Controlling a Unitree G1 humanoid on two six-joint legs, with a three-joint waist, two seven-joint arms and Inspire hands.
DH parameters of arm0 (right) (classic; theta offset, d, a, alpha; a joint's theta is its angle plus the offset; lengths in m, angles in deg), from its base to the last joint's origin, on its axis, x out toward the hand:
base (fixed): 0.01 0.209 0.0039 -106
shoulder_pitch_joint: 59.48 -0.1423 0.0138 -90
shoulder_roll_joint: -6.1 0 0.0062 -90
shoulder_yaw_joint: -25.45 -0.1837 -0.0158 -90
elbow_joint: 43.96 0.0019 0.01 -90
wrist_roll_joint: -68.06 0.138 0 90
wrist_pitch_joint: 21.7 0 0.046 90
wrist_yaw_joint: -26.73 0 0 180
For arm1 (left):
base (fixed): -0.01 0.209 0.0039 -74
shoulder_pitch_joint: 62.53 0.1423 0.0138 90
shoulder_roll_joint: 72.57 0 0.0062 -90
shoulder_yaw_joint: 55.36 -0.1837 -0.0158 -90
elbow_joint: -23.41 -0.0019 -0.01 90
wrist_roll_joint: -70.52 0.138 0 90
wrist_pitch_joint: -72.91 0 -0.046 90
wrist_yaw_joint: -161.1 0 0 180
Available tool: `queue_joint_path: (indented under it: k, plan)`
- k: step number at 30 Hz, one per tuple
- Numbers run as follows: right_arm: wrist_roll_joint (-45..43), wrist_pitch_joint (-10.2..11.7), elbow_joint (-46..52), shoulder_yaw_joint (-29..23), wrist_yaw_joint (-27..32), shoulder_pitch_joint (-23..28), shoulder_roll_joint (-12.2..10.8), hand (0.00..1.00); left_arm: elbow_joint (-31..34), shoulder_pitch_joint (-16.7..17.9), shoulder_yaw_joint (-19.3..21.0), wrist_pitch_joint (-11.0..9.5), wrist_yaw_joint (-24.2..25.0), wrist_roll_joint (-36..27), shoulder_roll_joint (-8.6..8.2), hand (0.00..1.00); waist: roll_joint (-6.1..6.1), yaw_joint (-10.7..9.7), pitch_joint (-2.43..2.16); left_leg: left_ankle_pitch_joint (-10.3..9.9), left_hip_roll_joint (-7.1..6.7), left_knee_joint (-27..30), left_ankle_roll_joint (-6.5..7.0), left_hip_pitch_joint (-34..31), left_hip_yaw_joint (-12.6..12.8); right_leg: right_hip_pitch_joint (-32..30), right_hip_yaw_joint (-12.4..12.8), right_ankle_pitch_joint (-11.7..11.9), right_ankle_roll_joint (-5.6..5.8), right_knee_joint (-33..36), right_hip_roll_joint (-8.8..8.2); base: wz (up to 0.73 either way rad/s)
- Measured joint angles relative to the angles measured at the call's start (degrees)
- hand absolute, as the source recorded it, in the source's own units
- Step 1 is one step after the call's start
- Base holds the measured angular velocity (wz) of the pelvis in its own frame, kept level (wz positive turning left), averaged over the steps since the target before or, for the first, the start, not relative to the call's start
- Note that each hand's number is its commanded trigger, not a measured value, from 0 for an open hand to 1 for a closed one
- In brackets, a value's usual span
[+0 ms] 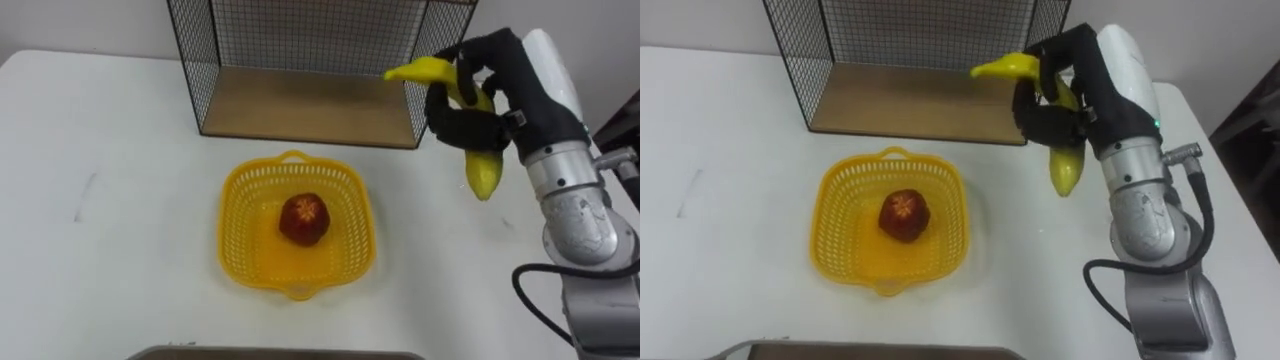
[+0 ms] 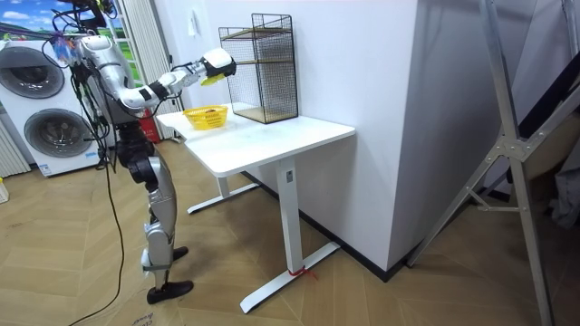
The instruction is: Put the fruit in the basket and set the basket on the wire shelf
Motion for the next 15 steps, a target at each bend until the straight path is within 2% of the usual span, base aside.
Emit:
queue_joint_path:
  k: [4,8,15]
  plan:
    - [-0.8,-0.1,0.1,3.5,-2.4,-0.2,-0.1,1.0,0.4,-1.0,0.0,-0.6,0.2,0.1,-0.02,0.0,0.17,0.8,0.11,0.0,0.03,0.1,0.0,0.0,0.2,-0.1,0.0,0.0,0.03,0.0,-0.05,-0.03]
    - [-0.6,-0.5,0.1,6.9,-6.4,-0.2,-1.3,1.0,0.5,-1.8,-0.2,-0.7,0.9,0.0,0.02,0.0,0.21,1.7,0.08,0.0,0.04,0.2,-0.01,-0.3,0.3,-0.4,0.0,0.0,0.07,0.0,-0.05,-0.02]
    - [-0.6,-1.0,0.2,12.0,-9.4,-0.6,-1.3,1.0,0.3,-3.0,-3.0,-0.7,0.1,-0.4,0.22,0.0,0.08,3.9,0.03,0.3,0.02,0.3,-0.03,-1.0,0.0,-0.8,-0.2,0.1,0.07,0.1,-0.05,0.0]
